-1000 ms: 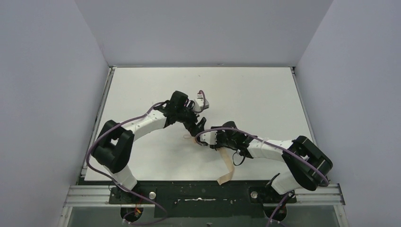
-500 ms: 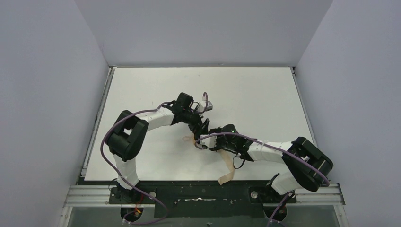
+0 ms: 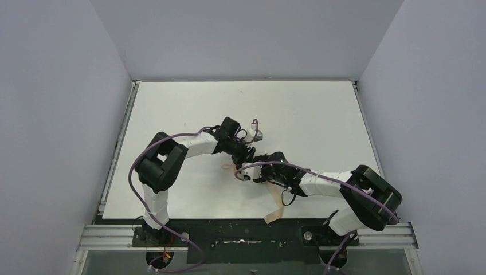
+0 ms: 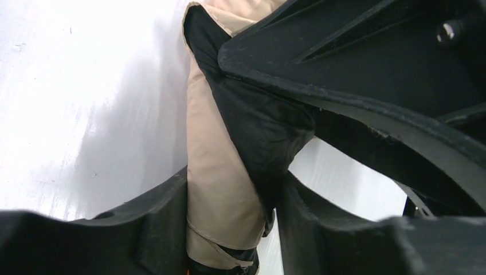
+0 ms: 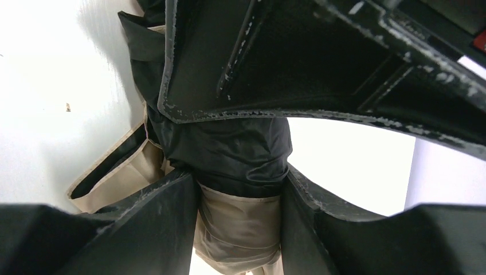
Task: Put away the umbrella
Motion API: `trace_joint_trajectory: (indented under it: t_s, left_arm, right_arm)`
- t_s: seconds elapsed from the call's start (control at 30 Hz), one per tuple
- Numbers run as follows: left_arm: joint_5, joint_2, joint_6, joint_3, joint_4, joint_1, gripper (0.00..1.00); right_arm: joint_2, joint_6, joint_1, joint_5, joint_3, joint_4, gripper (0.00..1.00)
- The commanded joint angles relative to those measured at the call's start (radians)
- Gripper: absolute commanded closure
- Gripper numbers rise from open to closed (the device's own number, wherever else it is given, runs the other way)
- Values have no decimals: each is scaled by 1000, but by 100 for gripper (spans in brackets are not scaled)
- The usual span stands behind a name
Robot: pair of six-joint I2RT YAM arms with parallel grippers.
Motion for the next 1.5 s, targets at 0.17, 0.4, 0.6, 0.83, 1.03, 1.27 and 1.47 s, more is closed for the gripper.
trace_joint_trajectory:
  t_s: [0.17, 0.4, 0.6, 0.83, 1.03, 1.27, 1.47]
  left_arm:
    - [-150, 56, 66, 93, -147, -54, 90]
    - [-217, 54, 81, 114, -187, -47, 100]
    - [-229, 51, 86, 122, -204, -35, 100]
    - [-268, 51, 88, 128, -209, -31, 100]
    - [-315, 48, 86, 136, -220, -29, 100]
    - [-334, 46, 88, 139, -220, -28, 100]
    - [-341, 42, 89, 139, -223, -28, 100]
  right_arm:
    - [16, 53, 6, 5, 15, 14, 76]
    - [-130, 111, 11, 1, 35, -134, 39]
    - [-417, 272, 19, 11, 57, -359, 29]
    - [-646, 999, 24, 321, 120, -517, 39]
    - [-617, 1645, 24, 486, 221, -945, 39]
    - [-594, 2036, 26, 449, 100, -1041, 37]
    - [-491, 2070, 26, 331, 45, -958, 37]
